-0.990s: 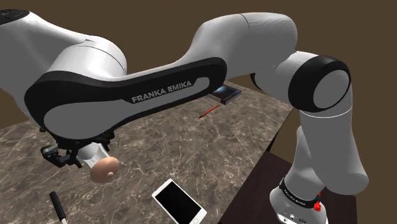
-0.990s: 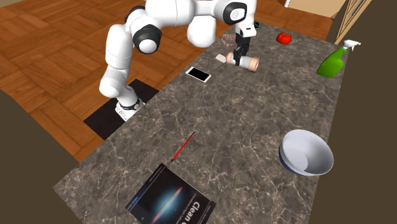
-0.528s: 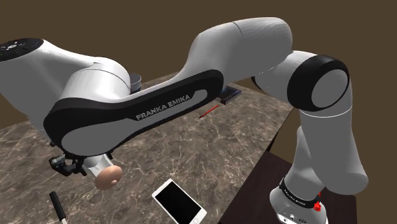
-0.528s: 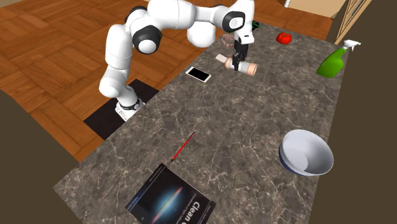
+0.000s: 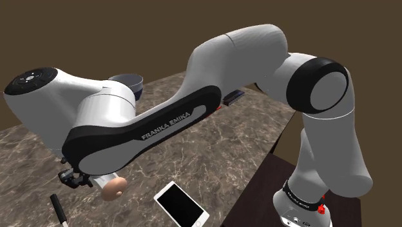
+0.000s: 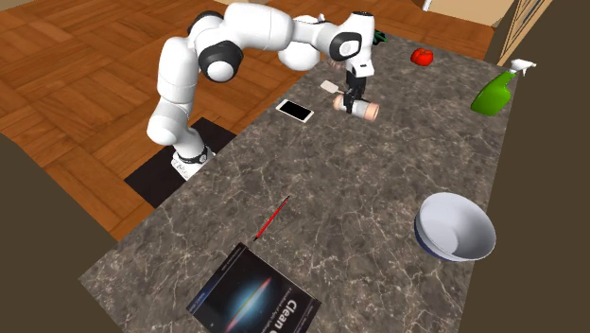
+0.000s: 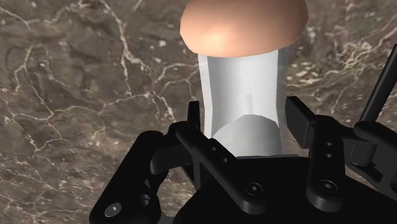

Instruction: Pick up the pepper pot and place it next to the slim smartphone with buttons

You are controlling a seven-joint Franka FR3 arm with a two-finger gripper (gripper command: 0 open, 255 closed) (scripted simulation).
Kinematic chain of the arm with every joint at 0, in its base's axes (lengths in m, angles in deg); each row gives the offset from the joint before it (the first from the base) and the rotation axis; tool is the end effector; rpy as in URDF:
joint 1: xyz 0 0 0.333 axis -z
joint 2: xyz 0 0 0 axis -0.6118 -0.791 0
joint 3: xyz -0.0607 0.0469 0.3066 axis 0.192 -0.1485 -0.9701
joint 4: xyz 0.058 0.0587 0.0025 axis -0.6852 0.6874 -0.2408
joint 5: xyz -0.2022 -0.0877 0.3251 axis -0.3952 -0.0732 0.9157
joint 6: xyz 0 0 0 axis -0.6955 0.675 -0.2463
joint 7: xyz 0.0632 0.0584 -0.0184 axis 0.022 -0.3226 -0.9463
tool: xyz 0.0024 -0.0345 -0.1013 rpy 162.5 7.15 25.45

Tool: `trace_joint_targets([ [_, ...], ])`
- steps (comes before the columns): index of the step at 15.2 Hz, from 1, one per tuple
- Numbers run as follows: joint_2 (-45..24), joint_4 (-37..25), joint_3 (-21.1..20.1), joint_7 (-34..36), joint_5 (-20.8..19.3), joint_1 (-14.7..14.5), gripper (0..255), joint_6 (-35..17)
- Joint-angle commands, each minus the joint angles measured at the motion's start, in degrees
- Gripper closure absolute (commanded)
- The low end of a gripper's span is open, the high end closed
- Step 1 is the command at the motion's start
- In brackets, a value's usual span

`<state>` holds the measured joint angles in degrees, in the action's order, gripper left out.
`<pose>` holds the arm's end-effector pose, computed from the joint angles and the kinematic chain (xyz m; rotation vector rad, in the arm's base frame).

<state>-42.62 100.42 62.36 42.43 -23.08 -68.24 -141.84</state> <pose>0.4908 0.4963 0.4168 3.0301 -0.1049 0.2555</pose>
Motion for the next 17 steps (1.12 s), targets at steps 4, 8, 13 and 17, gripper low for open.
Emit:
trace_joint_targets([
  [4,-0.2,0.6,0.1,0.2,-0.2,0.0,255,-0.8],
  [8,-0.2,0.6,0.1,0.2,-0.2,0.0,255,-0.8],
  [13,-0.2,0.6,0.1,0.2,-0.1,0.0,0,-0.8],
  [17,1.1,-3.1,-0.5,-0.5,0.6,-0.6,0,4.1],
])
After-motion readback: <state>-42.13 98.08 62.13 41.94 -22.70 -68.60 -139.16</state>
